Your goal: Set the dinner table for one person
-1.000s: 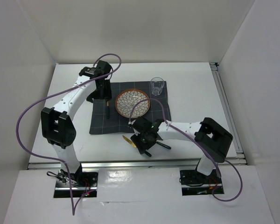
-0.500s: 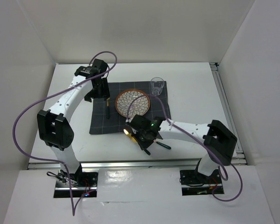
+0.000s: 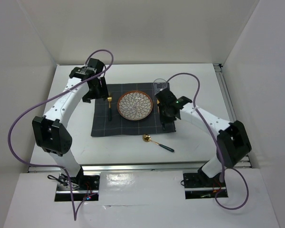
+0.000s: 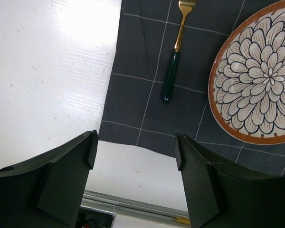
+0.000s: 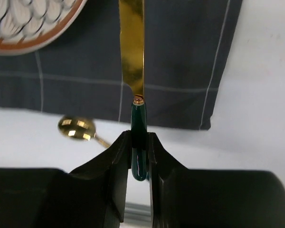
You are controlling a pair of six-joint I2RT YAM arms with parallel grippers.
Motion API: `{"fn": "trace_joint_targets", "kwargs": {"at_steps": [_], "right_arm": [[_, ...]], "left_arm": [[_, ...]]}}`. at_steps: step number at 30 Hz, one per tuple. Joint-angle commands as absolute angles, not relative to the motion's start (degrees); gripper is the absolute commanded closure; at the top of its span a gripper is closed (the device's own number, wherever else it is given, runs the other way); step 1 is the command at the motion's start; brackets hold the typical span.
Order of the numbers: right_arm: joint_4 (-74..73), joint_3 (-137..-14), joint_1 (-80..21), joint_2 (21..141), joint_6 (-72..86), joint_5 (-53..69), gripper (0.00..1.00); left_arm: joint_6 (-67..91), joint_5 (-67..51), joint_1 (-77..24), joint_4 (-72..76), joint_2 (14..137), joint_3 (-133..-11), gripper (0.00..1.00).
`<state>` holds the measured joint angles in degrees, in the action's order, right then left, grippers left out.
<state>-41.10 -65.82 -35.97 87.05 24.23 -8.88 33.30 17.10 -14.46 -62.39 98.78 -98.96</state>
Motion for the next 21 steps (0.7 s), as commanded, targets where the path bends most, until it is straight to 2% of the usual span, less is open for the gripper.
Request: {"fn": "trace_joint_targets", "kwargs": {"at_steps": [1,5,13,14,16,18,21], "right_arm": [[-34.98,-70.31,-33.05,91.67,25.93,-8.44,1.00],[-33.05,-74.09,-29.54,99.64,24.79,-7.21,1.00],[-30.76,-77.78,-26.89,107.05,23.91,-5.71,1.00],[-30.76,-77.78,-26.89,107.75,23.91,-5.71,0.86],[-30.76,-77.78,-26.89,107.75,23.29,-5.19,0.79],[-31.37,-77.26,-27.42,106.27,22.59,-5.19,0.56],[-32.07,-76.03,-27.94,102.94,21.97,-5.71,0.45]], "left_arm": [[33.84,16.52,-14.06,-62.05,95.98,-97.56,0.17],[33.31,16.00,-12.93,-61.52,95.36,-96.86,0.17],[32.79,15.47,-12.40,-61.00,94.83,-95.80,0.17],[32.78,15.47,-12.39,-61.00,94.83,-95.80,0.17],[32.78,15.47,-12.39,-61.00,94.83,-95.80,0.17],[32.78,15.47,-12.39,-61.00,94.83,-95.80,0.17],[32.78,14.85,-12.39,-61.00,94.83,-95.80,0.17]]}}
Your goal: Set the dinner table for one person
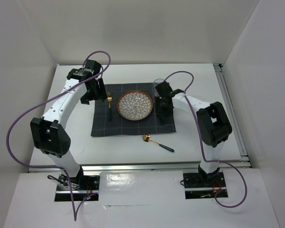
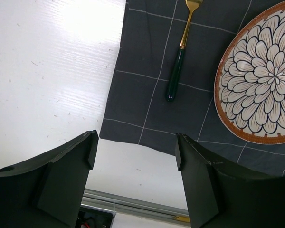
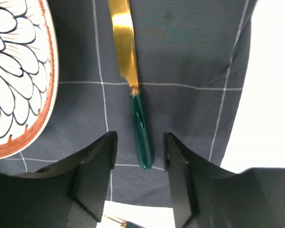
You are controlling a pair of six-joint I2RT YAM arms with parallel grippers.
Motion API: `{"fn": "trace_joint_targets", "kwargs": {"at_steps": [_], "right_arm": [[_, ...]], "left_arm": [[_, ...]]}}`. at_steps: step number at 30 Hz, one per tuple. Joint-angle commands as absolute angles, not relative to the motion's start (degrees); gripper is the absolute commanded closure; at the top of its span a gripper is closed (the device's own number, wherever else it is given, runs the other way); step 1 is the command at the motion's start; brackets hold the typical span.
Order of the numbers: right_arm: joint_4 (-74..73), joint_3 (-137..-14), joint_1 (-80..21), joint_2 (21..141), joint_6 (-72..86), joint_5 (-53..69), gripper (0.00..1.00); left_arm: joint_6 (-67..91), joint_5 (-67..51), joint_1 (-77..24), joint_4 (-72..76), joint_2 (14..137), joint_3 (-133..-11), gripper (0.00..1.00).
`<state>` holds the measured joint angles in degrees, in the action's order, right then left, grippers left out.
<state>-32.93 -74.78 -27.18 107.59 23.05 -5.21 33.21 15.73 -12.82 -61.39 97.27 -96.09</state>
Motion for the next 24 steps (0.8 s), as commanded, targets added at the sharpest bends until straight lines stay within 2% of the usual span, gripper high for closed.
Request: {"fn": "trace_joint_targets", "kwargs": {"at_steps": [1,2,6,10,17,24], "right_arm": [[-32.08,-75.50,-27.95,101.70,21.97,-5.71,0.43],[-32.60,-73.67,-27.95,100.30,21.45,-5.71,0.40],[-33.22,-65.87,-29.17,92.74,19.52,-0.71,0.40],[-34.36,-57.23,-35.49,86.15,21.70,4.21,0.36],[-34.28,-48.52,-39.99,83.14,28.21,7.03,0.21],[-34.98,-46.32,-41.04,83.67,28.92,5.89,0.22]], "left_arm": [[32.78,14.85,-12.39,-61.00,94.83,-95.80,0.17],[32.78,14.33,-12.39,-61.00,94.83,-96.32,0.17],[32.78,14.33,-12.39,-61.00,94.83,-96.33,0.17],[32.78,14.33,-12.39,-61.00,94.83,-96.86,0.17],[32.78,14.33,-12.39,-61.00,94.83,-97.38,0.17],[32.78,13.80,-12.39,-61.00,94.83,-97.38,0.17]]}}
